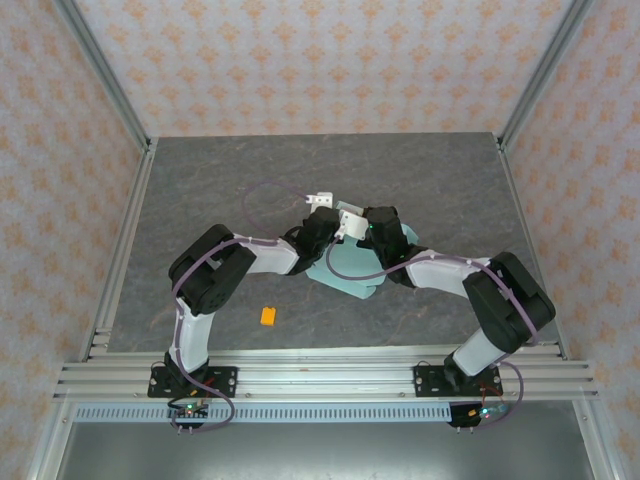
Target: Fold the paper box
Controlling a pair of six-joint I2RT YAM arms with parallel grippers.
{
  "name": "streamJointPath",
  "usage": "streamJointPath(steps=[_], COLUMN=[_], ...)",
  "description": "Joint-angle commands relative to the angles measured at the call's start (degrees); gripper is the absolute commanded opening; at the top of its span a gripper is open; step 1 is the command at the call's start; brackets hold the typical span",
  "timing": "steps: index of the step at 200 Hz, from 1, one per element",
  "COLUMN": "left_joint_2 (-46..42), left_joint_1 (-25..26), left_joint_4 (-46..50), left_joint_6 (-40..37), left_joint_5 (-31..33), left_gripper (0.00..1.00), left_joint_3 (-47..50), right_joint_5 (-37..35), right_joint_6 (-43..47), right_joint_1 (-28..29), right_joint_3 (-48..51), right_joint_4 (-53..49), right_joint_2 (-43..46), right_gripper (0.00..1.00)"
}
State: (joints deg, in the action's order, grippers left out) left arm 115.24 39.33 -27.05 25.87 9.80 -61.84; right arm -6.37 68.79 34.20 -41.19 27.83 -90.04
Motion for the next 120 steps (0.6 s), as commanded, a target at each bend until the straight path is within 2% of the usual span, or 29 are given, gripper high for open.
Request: streamJointPath(steps=[1,60,120], left_joint_2=[-1.82,-1.27,-1.99], left_joint_1=[-1.65,-3.99,-4.41], left_joint_4=[0.81,-2.94,-2.8], left_joint_6=[-0.84,-4.44,-6.06], left_joint_5=[0.61,-5.48,-7.09], left_gripper=[0.4,0.19,0.08], left_joint_3=[1.28,1.98,2.76], right_joint_5=[3.81,4.74,4.9], right_joint_6=[-2.37,-2.6,-4.54], right_joint_1=[1.32,1.36,1.38], right_joint_3=[-1.26,-1.43,-2.05], right_joint_4=[0.99,-0.55,-1.14], right_joint_2=[2.46,2.51,2.42], right_gripper=[0.0,0.0,0.02])
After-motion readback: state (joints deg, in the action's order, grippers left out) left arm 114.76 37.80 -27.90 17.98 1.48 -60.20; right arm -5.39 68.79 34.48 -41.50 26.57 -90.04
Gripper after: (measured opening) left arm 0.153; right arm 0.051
